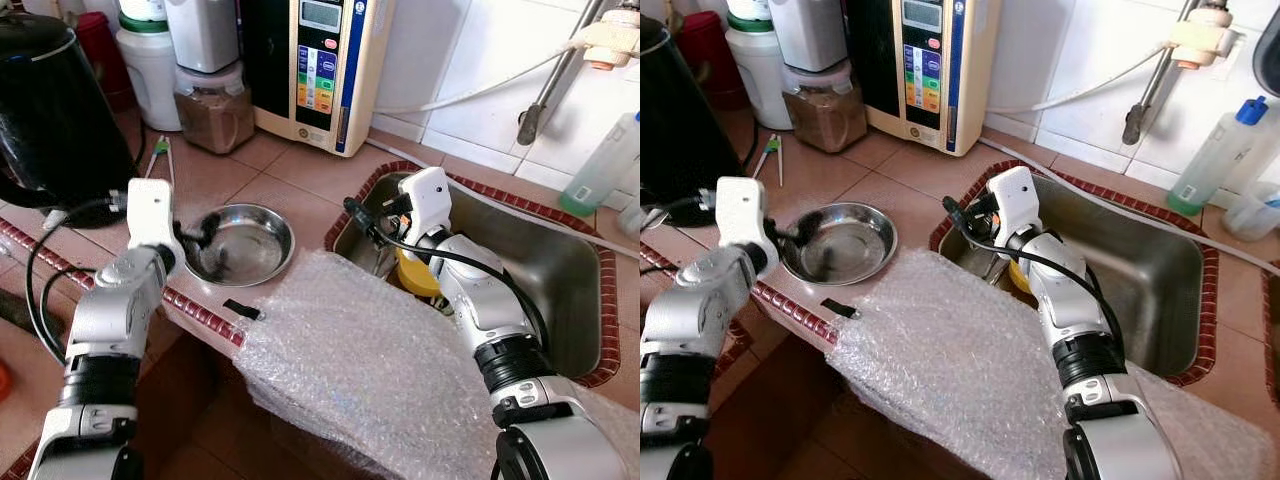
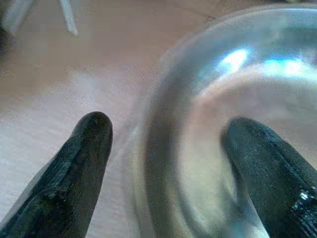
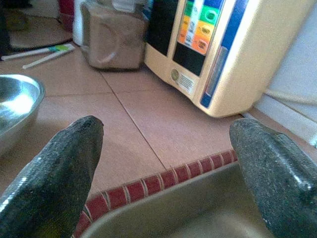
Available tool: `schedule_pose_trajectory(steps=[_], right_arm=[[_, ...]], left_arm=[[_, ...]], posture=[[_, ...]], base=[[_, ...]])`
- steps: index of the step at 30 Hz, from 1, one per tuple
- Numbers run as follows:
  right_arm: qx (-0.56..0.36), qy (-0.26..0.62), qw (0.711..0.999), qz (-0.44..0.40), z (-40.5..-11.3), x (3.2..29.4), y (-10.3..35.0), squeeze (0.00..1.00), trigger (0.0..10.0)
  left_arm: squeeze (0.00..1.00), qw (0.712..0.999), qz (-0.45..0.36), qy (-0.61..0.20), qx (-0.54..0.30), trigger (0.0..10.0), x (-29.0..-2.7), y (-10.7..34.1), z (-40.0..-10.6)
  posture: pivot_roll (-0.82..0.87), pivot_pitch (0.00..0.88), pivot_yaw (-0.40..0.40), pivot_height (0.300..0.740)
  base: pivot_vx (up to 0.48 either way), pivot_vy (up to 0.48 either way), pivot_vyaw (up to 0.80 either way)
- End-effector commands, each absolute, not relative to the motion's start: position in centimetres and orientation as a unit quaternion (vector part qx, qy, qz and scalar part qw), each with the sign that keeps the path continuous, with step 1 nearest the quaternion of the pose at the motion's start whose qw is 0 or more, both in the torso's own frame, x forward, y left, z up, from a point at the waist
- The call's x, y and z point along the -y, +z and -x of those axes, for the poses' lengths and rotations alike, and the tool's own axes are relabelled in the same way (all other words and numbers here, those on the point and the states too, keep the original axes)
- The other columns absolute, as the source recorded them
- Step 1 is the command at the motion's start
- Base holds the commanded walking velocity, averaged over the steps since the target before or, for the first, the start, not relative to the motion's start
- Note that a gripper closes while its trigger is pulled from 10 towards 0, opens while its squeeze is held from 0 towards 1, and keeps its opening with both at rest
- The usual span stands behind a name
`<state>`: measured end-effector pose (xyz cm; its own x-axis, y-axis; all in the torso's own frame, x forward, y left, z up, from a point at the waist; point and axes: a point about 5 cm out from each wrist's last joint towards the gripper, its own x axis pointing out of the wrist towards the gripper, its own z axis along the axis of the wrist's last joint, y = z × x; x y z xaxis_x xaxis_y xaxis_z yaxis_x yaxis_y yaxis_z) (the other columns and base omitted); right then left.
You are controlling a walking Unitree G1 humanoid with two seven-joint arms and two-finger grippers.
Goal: Kitchen organization
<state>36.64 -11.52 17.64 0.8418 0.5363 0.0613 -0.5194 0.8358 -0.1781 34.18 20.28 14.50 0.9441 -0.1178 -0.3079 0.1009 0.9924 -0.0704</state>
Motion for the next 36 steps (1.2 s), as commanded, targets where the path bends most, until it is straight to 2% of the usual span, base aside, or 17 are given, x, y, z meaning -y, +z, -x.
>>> schedule_pose_trajectory(steps=[1, 9, 17, 24, 36], right_arm=[[0.054, 0.283, 0.954, 0.078, -36.4, 11.5, 17.9, 0.0, 10.0], [0.05, 0.286, 0.954, 0.078, -36.5, 11.5, 17.9, 0.0, 10.0], [0.05, 0.301, 0.95, 0.073, -36.3, 11.0, 18.1, 0.0, 10.0], [0.046, 0.386, 0.918, 0.073, -35.2, 10.1, 18.2, 0.0, 10.0], [0.035, 0.413, 0.907, 0.078, -34.8, 9.7, 18.0, 0.0, 10.0]], left_arm=[[0.0, 0.982, 0.039, -0.072, -0.17, 0.0, -19.8, 14.4, -33.8], [0.0, 0.981, 0.045, -0.064, -0.177, 0.0, -20.2, 13.8, -33.7], [0.0, 0.983, 0.1, -0.016, -0.153, 0.0, -20.4, 14.3, -34.3], [0.0, 0.982, 0.129, 0.036, -0.133, 0.0, -20.1, 14.7, -35.6], [0.0, 0.975, 0.167, 0.088, -0.112, 0.0, -19.4, 15.3, -37.6]], posture=[[-0.01, 0.051, -0.044, 0.74], [-0.01, 0.049, -0.045, 0.74], [-0.01, 0.04, -0.047, 0.74], [-0.01, 0.032, -0.051, 0.74], [-0.01, 0.022, -0.051, 0.74]], base=[[0.0, 0.0, 0.0], [0.0, 0.0, 0.0], [0.0, 0.0, 0.0], [0.0, 0.0, 0.0], [0.0, 0.0, 0.0]])
